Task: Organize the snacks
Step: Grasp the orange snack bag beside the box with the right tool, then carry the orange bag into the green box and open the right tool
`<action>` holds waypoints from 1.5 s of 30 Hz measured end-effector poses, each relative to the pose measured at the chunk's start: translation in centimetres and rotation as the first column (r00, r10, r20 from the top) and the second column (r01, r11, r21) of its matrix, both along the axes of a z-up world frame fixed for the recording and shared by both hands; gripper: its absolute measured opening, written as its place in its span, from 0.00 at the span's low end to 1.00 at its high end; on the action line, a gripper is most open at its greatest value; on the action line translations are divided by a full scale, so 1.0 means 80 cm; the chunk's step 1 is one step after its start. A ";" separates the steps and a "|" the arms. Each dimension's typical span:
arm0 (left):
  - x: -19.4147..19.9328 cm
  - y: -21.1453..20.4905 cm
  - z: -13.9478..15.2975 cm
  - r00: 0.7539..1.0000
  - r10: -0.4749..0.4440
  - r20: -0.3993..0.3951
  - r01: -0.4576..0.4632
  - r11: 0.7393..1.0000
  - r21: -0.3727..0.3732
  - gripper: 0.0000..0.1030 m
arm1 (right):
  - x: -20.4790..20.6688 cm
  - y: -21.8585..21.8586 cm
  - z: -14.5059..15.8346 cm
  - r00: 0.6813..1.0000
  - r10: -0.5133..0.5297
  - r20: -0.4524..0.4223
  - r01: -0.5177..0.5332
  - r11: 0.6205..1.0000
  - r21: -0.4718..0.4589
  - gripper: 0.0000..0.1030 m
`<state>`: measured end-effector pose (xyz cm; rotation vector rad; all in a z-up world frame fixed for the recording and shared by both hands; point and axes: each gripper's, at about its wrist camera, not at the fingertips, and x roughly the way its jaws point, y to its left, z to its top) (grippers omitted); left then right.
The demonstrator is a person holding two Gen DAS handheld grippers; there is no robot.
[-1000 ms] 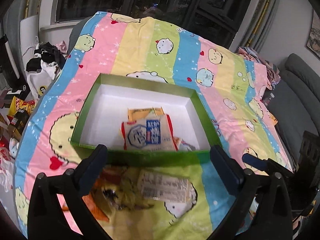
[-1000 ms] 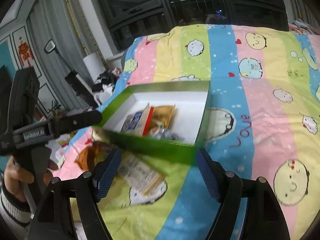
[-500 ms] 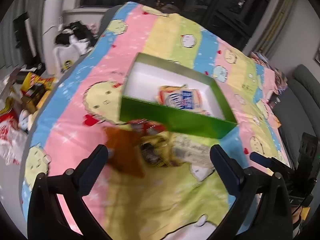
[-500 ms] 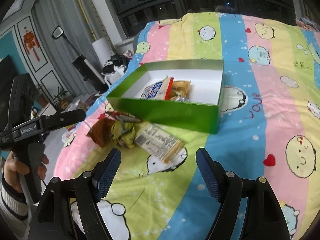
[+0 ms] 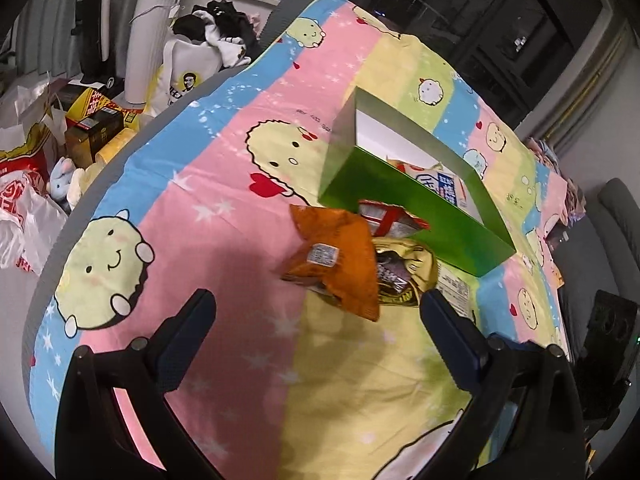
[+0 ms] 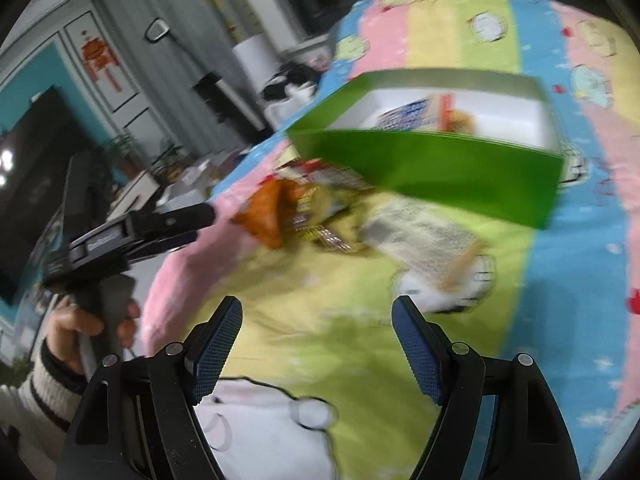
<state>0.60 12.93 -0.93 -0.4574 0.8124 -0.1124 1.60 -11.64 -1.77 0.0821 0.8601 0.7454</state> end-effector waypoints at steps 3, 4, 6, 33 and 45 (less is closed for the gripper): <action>0.006 0.005 -0.003 1.000 -0.015 0.005 0.015 1.000 -0.006 0.99 | 0.006 0.036 -0.010 0.998 0.057 -0.010 -0.057 0.998 -0.001 0.75; 0.008 0.006 -0.003 1.000 -0.022 0.005 0.022 1.000 -0.007 0.99 | 0.009 0.048 -0.012 0.998 0.069 -0.001 -0.069 0.998 -0.009 0.75; 0.016 0.007 -0.005 0.999 -0.042 0.005 0.042 0.999 -0.012 0.99 | 0.018 0.069 -0.015 0.996 0.088 0.001 -0.088 0.996 -0.009 0.75; 0.064 -0.004 -0.012 0.967 -0.255 -0.013 0.254 0.965 -0.059 0.44 | 0.072 0.142 -0.030 0.988 0.153 0.031 -0.151 0.987 -0.060 0.33; 0.011 -0.011 0.050 0.972 -0.217 0.093 0.217 0.976 0.015 0.44 | 0.013 0.140 0.024 0.965 0.199 0.172 -0.193 0.980 -0.049 0.32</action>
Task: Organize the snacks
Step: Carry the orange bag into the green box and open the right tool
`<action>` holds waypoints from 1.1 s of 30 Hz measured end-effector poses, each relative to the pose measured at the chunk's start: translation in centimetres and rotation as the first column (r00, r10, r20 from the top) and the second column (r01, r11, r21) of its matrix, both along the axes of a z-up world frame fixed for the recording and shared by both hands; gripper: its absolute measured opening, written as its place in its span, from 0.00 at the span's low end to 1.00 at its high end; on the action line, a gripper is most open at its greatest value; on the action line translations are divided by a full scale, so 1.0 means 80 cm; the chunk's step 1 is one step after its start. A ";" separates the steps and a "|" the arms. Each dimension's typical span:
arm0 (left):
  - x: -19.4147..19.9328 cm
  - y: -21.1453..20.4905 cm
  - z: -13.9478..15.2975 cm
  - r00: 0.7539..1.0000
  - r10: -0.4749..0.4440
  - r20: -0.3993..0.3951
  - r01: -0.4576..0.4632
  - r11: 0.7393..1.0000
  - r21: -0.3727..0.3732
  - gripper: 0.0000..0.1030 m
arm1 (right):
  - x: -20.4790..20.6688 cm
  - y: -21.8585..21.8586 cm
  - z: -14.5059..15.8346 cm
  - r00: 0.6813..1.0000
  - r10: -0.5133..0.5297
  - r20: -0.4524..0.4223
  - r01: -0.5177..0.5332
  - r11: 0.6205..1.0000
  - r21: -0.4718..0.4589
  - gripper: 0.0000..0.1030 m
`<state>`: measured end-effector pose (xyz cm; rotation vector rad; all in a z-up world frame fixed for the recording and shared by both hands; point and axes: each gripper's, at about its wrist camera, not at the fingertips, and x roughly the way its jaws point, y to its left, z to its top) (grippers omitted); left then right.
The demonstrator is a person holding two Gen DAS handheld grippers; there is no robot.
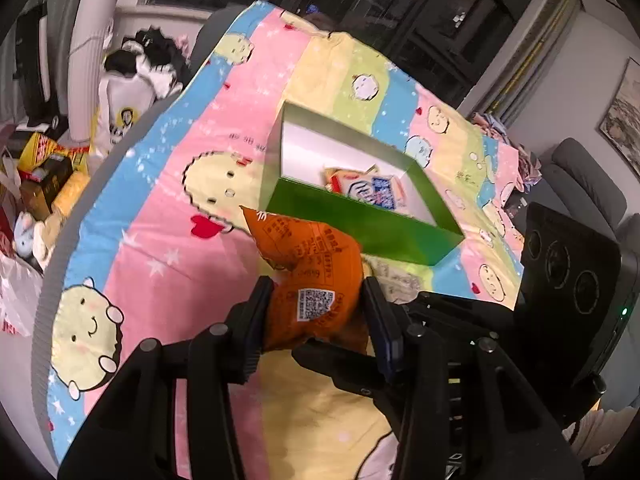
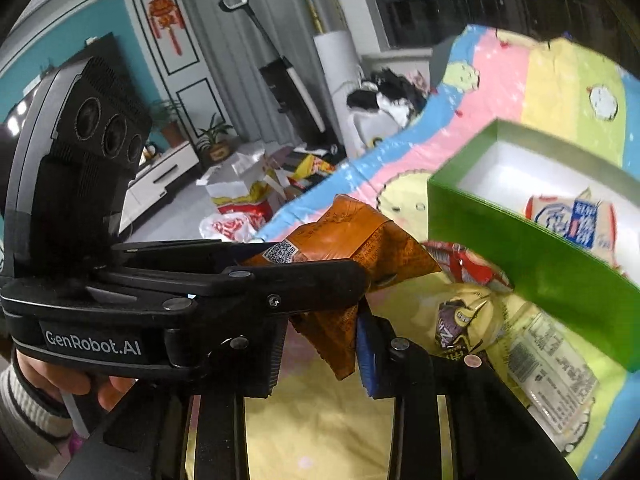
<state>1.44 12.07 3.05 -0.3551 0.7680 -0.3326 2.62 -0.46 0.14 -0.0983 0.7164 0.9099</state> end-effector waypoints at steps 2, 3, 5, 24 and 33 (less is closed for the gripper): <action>-0.001 -0.005 0.010 1.000 -0.008 0.018 0.008 1.000 0.004 0.44 | -0.004 -0.005 0.009 1.000 -0.007 0.018 0.007 1.000 0.007 0.32; 0.000 -0.010 0.015 1.000 -0.013 0.027 0.013 1.000 0.003 0.44 | -0.004 -0.008 0.013 1.000 -0.012 0.027 0.012 1.000 0.011 0.32; 0.005 -0.018 0.023 0.999 -0.028 0.042 0.028 1.000 0.007 0.44 | -0.006 -0.016 0.021 0.999 -0.029 0.047 0.028 0.999 0.017 0.32; 0.136 -0.100 0.049 0.979 -0.196 0.056 0.198 0.979 -0.045 0.44 | 0.090 -0.105 0.064 0.971 -0.216 0.099 0.215 0.976 0.026 0.32; 0.197 -0.100 0.010 0.983 -0.175 -0.052 0.169 0.979 -0.113 0.44 | 0.159 -0.108 0.040 0.970 -0.242 -0.019 0.242 0.970 0.004 0.32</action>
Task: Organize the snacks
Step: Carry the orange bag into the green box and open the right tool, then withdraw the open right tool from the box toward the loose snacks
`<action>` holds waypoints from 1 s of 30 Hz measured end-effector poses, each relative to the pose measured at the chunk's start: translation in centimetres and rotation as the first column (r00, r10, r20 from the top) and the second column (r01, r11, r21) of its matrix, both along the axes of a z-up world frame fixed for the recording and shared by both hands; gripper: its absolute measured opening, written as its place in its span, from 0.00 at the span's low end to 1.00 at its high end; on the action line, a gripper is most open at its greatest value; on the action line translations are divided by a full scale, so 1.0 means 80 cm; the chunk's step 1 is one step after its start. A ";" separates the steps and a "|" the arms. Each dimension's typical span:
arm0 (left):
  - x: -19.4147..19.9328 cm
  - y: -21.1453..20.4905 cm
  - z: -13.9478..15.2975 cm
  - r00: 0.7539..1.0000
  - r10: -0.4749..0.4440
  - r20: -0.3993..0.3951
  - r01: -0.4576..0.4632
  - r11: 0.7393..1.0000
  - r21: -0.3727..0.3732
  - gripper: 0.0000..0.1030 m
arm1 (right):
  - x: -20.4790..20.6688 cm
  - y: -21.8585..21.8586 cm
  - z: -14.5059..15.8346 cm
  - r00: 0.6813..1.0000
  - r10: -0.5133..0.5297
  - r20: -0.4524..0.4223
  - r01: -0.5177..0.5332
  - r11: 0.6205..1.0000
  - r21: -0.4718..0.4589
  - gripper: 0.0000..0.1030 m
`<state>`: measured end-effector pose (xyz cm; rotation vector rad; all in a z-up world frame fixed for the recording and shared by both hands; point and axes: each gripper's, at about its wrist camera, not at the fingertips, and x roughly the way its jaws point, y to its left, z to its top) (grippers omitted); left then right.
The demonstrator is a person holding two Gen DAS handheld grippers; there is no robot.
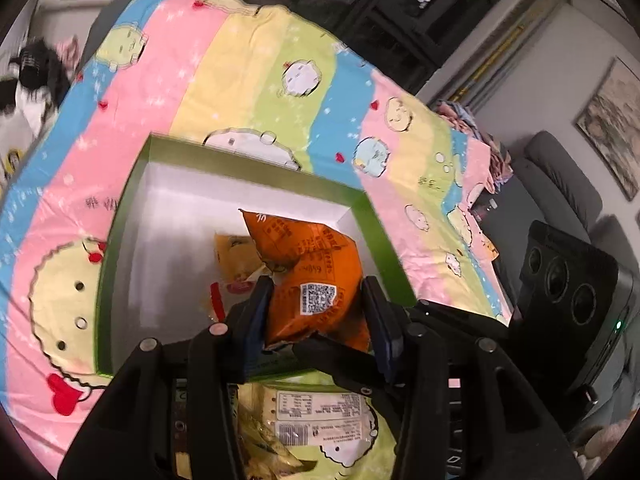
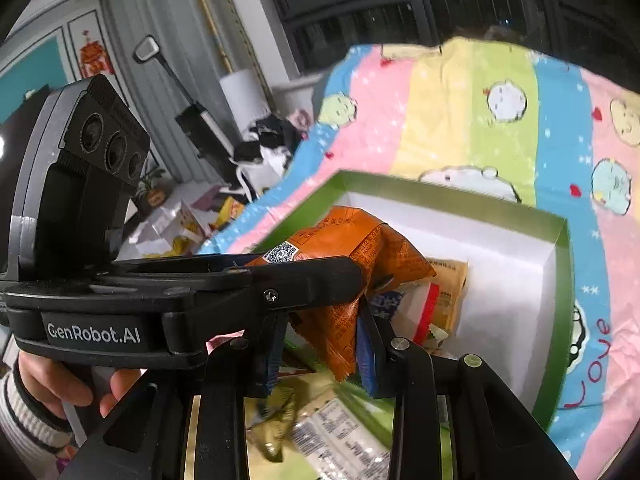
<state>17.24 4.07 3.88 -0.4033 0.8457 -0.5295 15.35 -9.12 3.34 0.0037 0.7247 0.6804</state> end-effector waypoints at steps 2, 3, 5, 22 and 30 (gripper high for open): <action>0.005 0.001 -0.011 1.000 0.008 -0.026 -0.009 1.000 -0.013 0.44 | 0.008 0.004 -0.010 1.000 -0.004 -0.019 0.004 1.000 -0.016 0.32; 0.007 0.001 -0.015 0.999 0.013 -0.037 -0.014 1.000 -0.020 0.44 | 0.010 0.005 -0.013 1.000 -0.006 -0.025 0.005 1.000 -0.022 0.32; 0.010 0.001 -0.020 0.999 0.021 -0.047 -0.022 1.000 -0.020 0.44 | 0.015 0.007 -0.019 0.999 -0.008 -0.037 0.007 1.000 -0.027 0.32; -0.009 -0.008 -0.011 0.996 0.092 0.009 -0.092 0.981 0.172 0.78 | -0.004 -0.006 -0.017 0.996 -0.092 -0.023 0.090 0.992 -0.089 0.42; -0.052 -0.001 0.018 0.984 0.143 0.109 -0.169 0.944 0.282 0.99 | -0.045 -0.038 0.008 0.982 -0.184 0.037 0.187 0.979 -0.087 0.69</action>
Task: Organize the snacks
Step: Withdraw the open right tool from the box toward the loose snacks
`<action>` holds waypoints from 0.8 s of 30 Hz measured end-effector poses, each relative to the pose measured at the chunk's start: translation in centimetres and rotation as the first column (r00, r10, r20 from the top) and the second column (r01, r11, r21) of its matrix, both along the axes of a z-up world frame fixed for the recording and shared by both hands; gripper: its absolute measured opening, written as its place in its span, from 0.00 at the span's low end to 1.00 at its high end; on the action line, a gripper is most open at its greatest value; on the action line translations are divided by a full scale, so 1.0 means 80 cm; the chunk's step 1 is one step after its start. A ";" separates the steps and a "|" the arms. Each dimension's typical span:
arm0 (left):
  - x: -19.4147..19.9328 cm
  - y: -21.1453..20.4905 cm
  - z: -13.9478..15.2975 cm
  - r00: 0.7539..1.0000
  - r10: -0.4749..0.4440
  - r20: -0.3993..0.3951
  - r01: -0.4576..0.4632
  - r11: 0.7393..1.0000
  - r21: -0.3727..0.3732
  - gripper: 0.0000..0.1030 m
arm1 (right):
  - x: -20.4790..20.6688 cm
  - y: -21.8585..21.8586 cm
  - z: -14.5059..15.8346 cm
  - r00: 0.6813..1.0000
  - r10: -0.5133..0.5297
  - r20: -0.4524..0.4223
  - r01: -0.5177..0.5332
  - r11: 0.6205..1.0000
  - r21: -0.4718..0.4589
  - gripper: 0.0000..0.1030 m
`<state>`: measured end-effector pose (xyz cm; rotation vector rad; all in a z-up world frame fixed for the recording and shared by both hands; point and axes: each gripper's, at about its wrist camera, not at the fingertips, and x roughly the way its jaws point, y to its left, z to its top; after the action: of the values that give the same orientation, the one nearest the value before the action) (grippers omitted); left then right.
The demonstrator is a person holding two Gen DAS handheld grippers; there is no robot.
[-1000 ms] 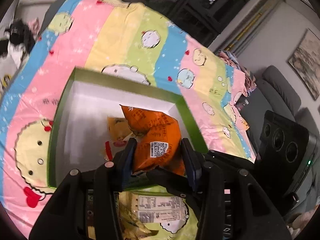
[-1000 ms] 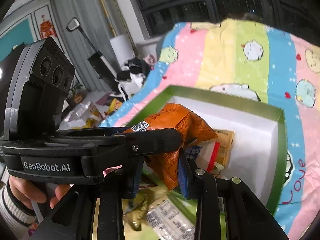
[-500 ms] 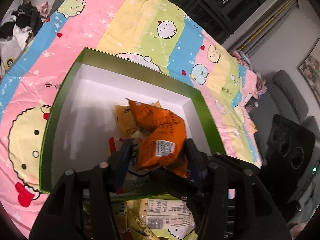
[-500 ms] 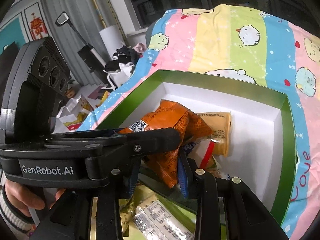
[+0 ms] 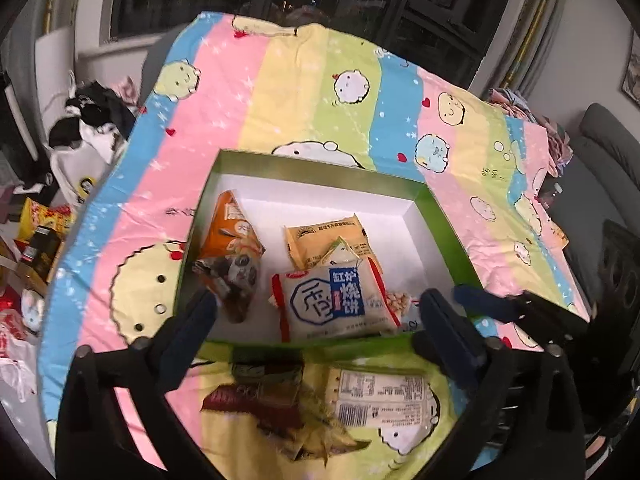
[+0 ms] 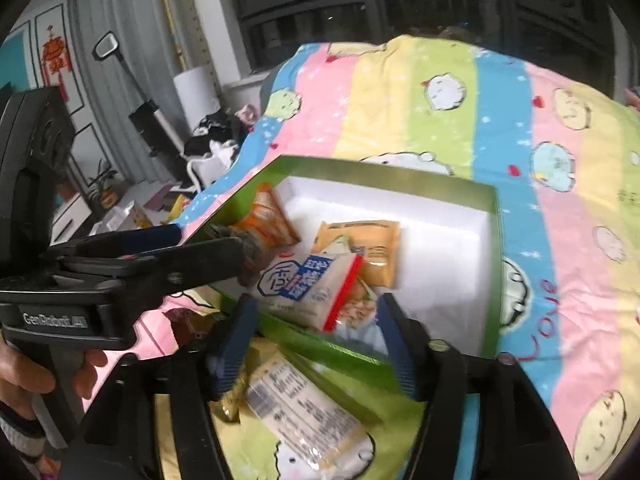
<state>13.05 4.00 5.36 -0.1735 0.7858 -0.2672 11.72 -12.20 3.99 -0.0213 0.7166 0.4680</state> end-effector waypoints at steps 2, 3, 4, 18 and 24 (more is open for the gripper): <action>-0.011 -0.001 0.005 1.000 0.002 0.013 -0.002 1.000 0.012 0.99 | -0.014 -0.009 0.007 0.999 -0.034 0.013 0.034 0.999 0.003 0.76; -0.019 -0.001 0.008 1.000 0.006 0.021 -0.006 1.000 0.021 0.99 | -0.022 -0.013 0.011 0.999 -0.051 0.020 0.051 0.999 0.003 0.79; -0.024 -0.003 0.010 1.000 0.011 0.027 -0.011 1.000 0.027 0.99 | -0.029 -0.018 0.014 0.998 -0.062 0.023 0.061 0.998 0.008 0.81; -0.112 -0.009 0.028 0.990 0.085 0.108 -0.099 0.987 0.127 0.99 | -0.111 -0.041 0.019 0.999 -0.029 0.019 0.027 0.997 0.075 0.82; -0.135 0.003 0.019 0.988 0.128 0.091 -0.138 0.985 0.109 0.99 | -0.129 -0.040 0.012 1.000 -0.011 0.003 0.011 0.997 0.071 0.82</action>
<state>2.22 4.20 6.85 -0.1050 0.7009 -0.1019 1.41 -15.41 4.99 0.0483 0.6962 0.4821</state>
